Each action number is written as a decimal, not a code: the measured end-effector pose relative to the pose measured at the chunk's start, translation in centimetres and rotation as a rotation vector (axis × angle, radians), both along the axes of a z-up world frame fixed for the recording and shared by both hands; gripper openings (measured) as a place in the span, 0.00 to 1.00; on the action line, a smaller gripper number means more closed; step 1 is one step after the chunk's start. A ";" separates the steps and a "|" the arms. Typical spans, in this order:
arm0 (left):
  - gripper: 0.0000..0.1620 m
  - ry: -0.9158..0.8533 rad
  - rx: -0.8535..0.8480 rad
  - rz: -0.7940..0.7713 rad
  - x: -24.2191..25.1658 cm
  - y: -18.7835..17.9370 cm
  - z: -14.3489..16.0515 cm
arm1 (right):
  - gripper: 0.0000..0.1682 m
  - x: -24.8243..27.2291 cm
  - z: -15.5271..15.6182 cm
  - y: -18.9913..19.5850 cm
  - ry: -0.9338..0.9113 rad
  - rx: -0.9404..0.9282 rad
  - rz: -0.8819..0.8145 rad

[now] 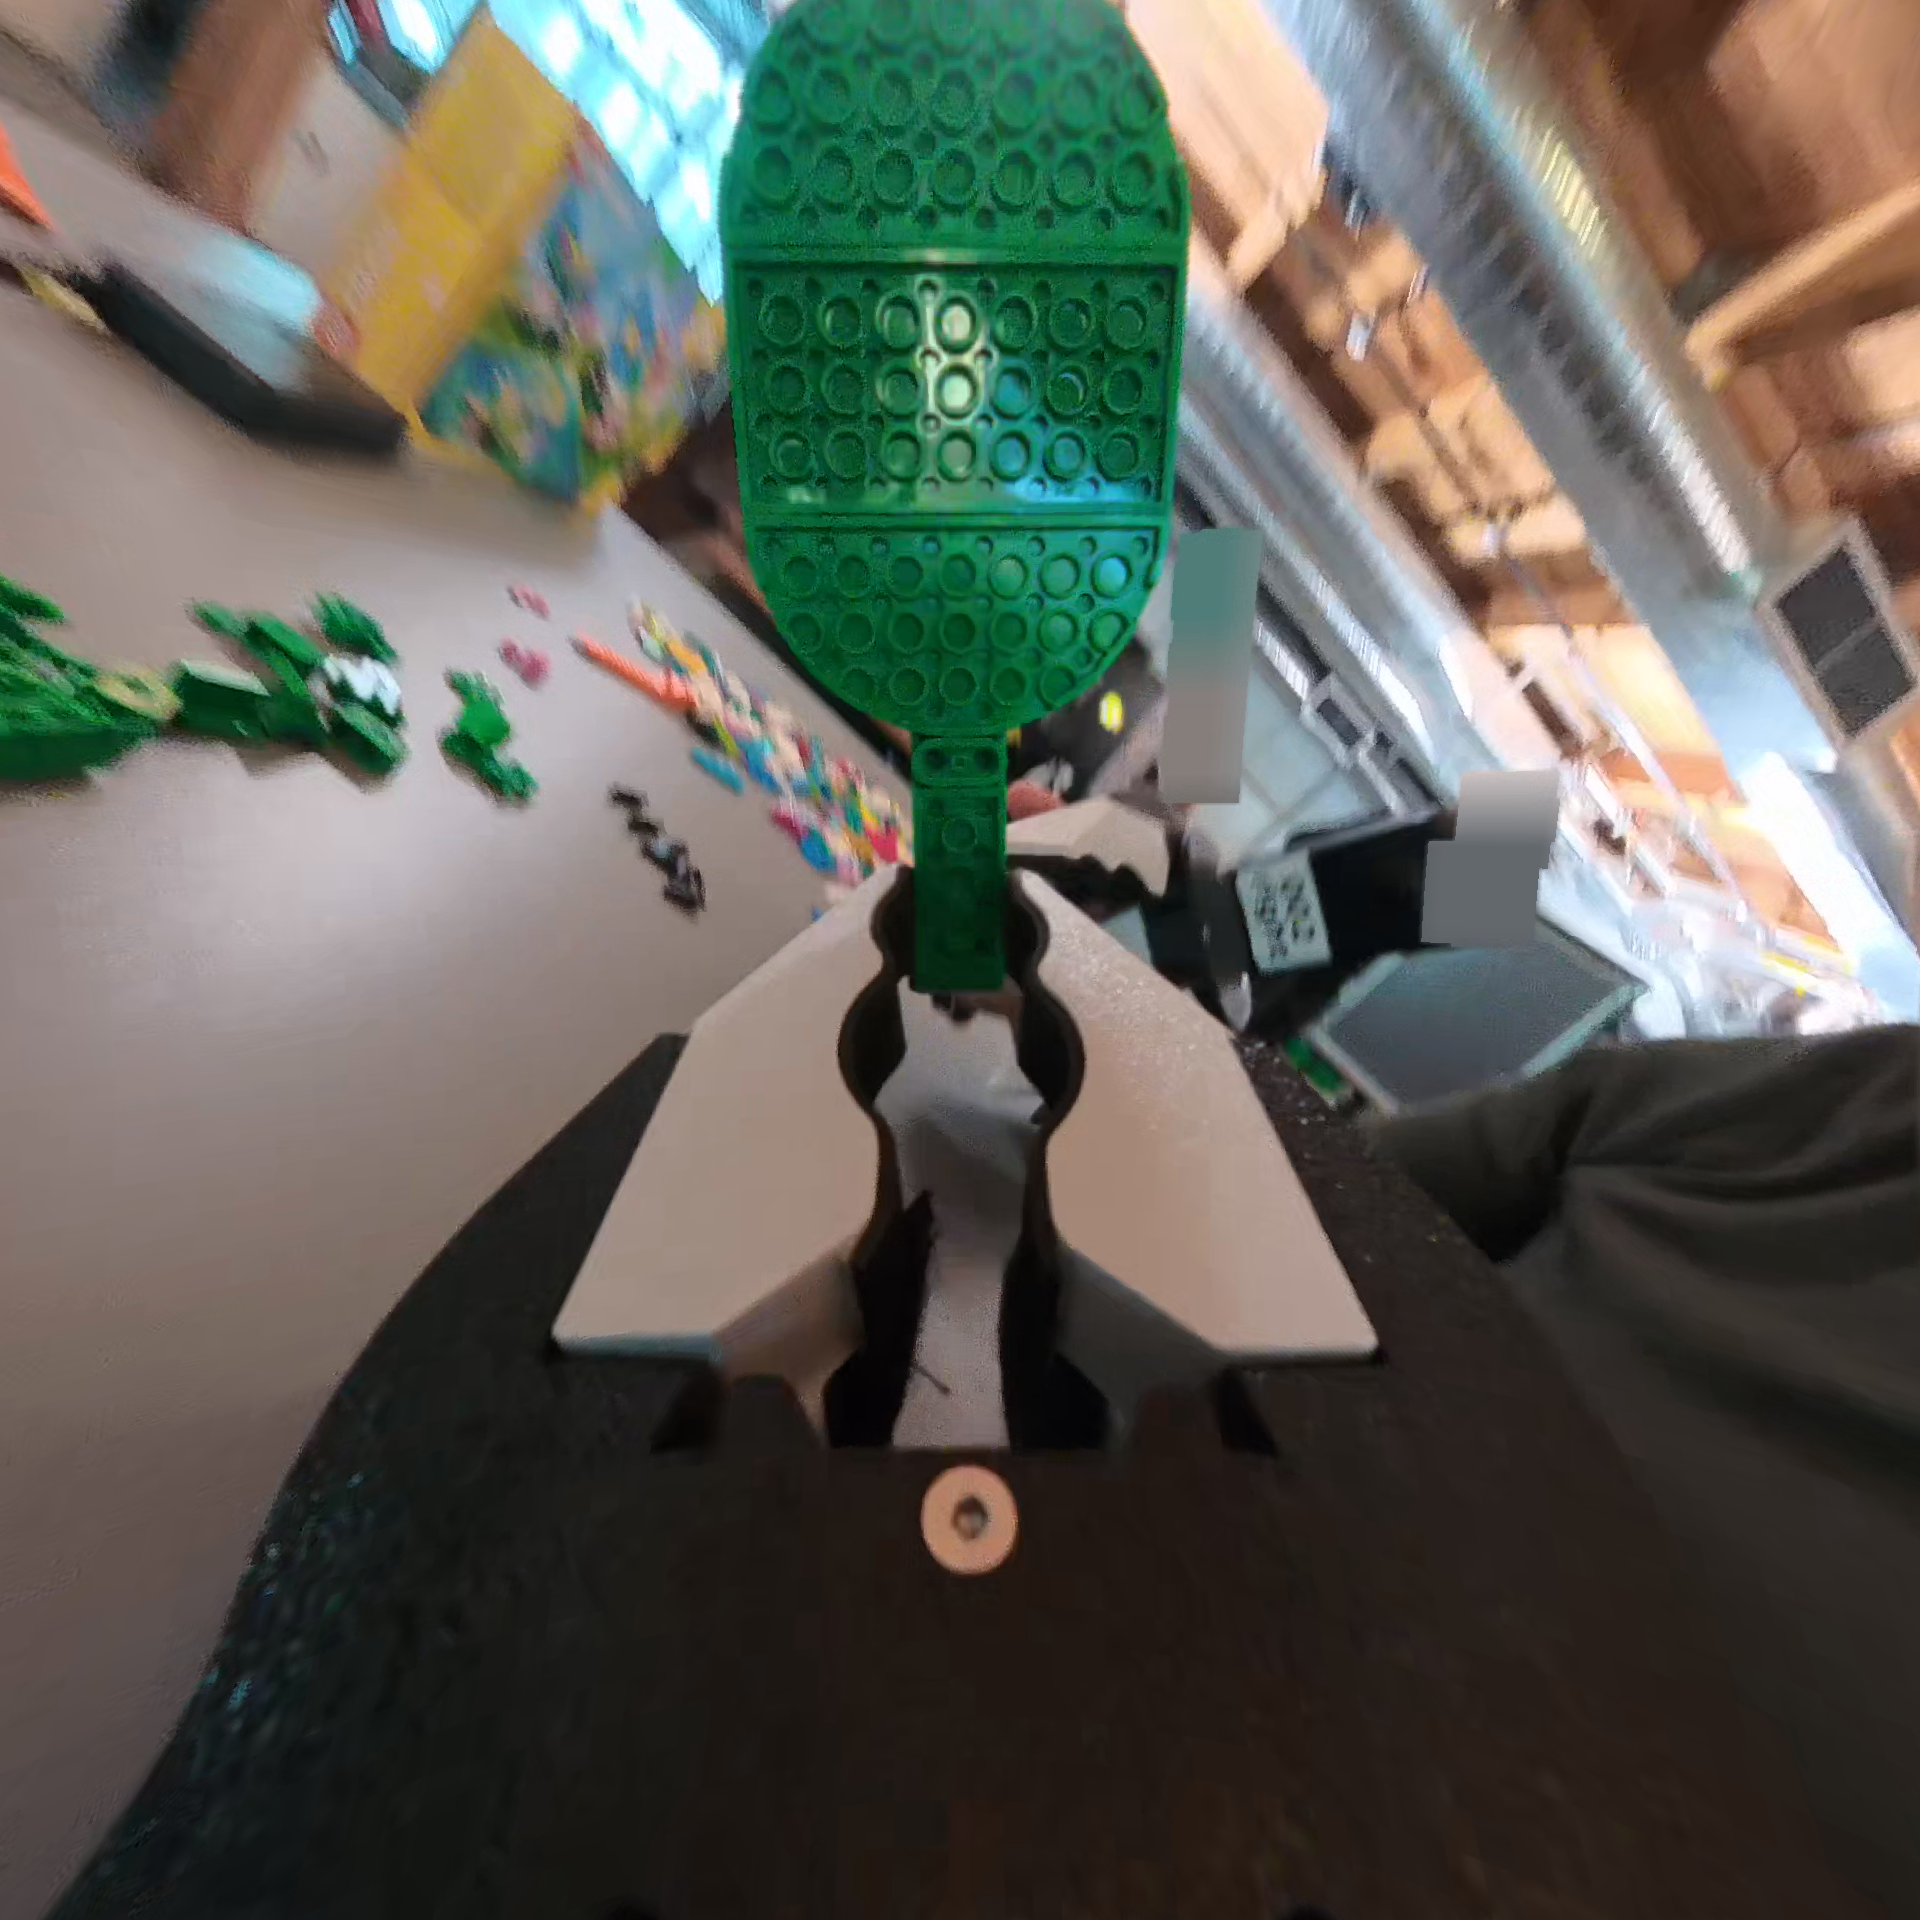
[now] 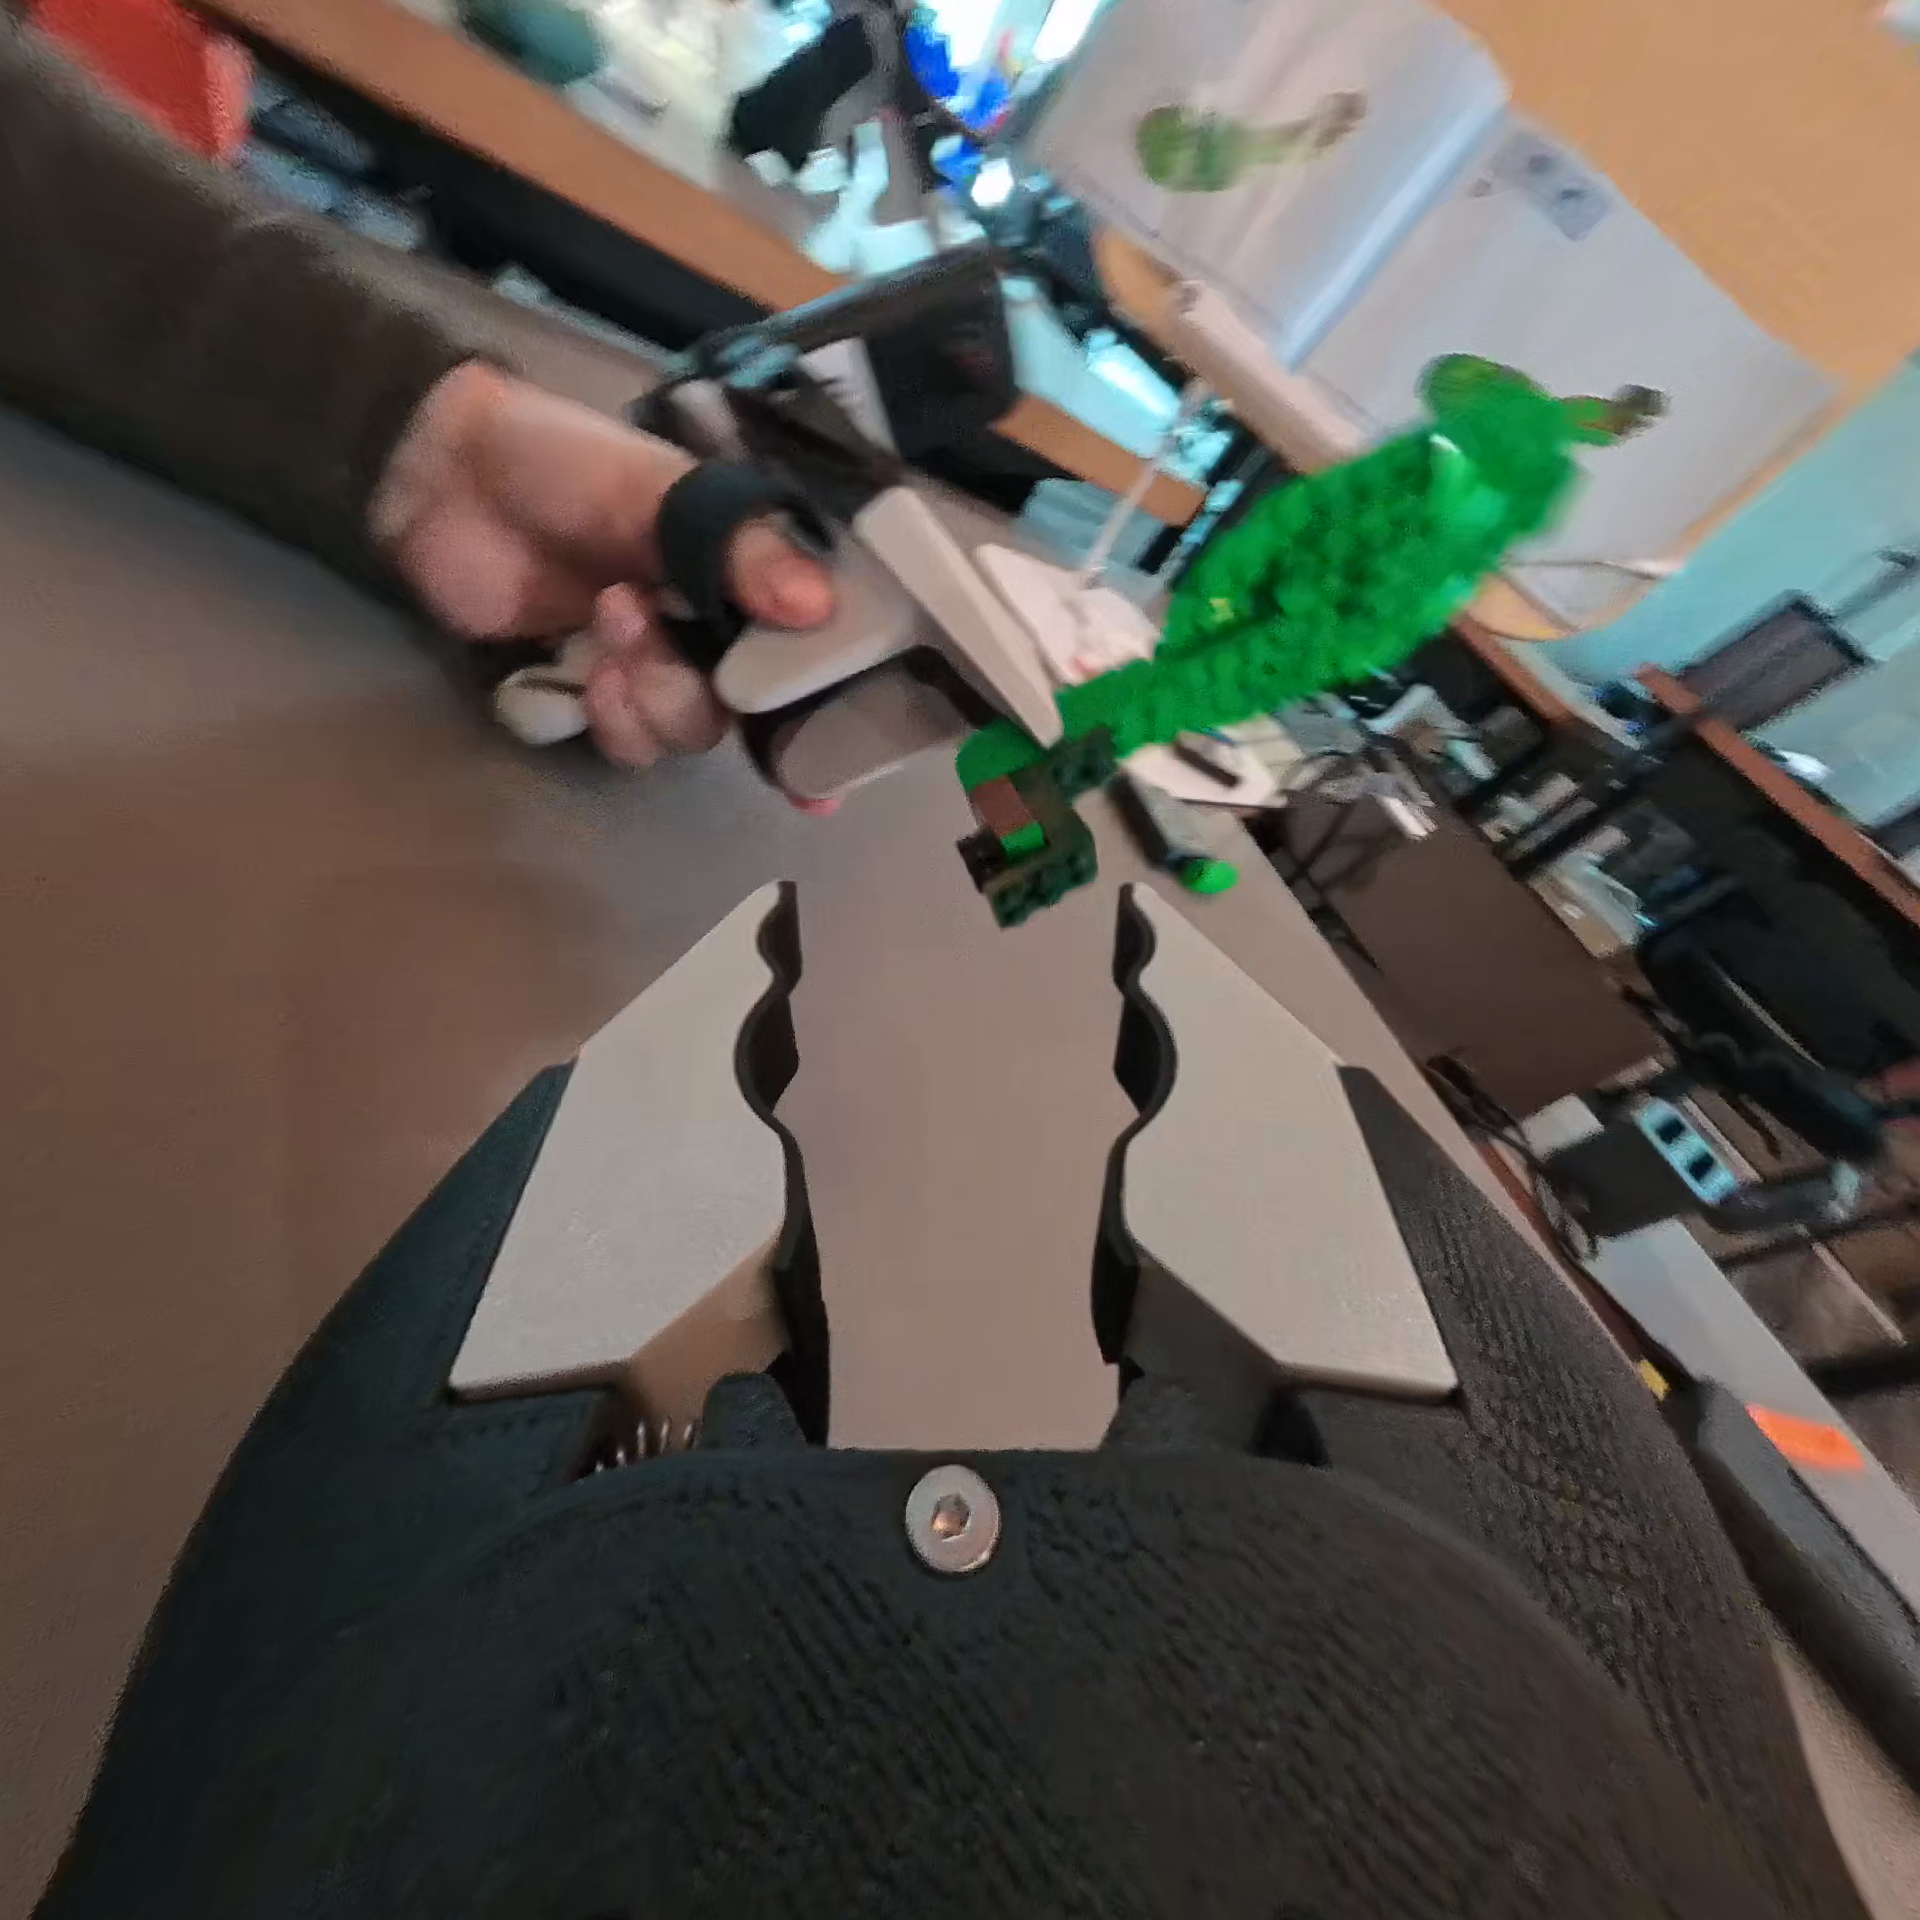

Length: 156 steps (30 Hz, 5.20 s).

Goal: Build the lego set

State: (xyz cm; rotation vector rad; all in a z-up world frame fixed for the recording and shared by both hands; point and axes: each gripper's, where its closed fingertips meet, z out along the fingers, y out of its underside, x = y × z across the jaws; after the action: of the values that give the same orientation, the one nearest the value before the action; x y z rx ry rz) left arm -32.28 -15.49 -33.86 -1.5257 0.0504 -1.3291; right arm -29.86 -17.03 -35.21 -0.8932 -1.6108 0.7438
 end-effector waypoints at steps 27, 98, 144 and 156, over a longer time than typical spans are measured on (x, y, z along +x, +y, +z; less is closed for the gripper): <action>0.09 -0.434 0.211 0.316 -1.1 -0.9 3.7 | 0.24 -4.0 5.0 1.0 0.388 0.149 -0.369; 0.29 0.008 0.226 0.006 2.0 -1.4 2.3 | 0.14 -1.8 4.2 0.4 0.295 -1.001 0.265; 0.09 1.258 0.991 0.757 2.2 -2.8 3.8 | 0.14 -1.5 6.2 -0.7 0.406 -0.816 0.188; 0.09 1.176 0.849 0.728 0.1 -1.7 2.9 | 0.30 0.8 6.6 4.4 0.616 -0.269 -0.156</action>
State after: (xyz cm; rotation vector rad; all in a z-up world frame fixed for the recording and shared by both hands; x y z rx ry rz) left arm -32.18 -17.23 -30.99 -1.1647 0.6410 0.2881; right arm -29.10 -12.67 -28.58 -0.8570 -0.9030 1.0202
